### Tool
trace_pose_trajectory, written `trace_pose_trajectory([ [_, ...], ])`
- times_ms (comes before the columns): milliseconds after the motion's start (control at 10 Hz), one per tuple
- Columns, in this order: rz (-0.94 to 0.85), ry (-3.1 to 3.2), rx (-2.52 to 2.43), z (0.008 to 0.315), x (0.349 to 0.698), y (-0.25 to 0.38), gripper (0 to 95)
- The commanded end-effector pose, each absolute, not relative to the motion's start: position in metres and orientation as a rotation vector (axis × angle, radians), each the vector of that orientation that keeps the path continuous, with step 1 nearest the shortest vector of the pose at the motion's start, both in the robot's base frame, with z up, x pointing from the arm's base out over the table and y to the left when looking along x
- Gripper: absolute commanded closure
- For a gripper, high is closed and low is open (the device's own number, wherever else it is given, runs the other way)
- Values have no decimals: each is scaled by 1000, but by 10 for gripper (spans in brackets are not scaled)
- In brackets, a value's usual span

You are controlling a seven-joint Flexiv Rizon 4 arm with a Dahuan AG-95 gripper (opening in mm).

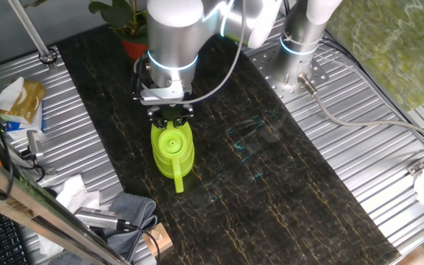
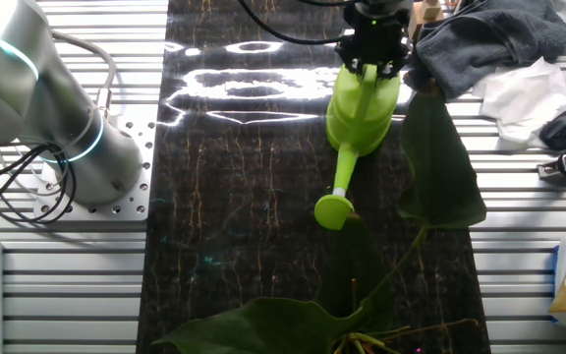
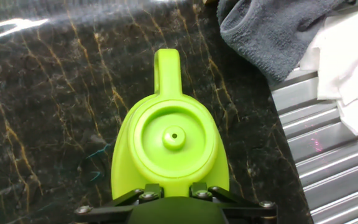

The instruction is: Water the plant

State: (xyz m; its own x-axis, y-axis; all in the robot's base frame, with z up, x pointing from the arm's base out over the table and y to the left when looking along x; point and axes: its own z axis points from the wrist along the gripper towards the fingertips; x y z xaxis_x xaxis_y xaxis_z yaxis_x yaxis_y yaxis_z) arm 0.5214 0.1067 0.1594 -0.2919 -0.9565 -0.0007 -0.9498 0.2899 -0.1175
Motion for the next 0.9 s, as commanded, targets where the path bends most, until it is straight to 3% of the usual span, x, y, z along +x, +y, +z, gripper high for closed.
trace_pose_trajectory([
  [100,-140,2450,-1843,179,527,113,950],
  [900,-71,2465,-1850,197,527,116,950],
])
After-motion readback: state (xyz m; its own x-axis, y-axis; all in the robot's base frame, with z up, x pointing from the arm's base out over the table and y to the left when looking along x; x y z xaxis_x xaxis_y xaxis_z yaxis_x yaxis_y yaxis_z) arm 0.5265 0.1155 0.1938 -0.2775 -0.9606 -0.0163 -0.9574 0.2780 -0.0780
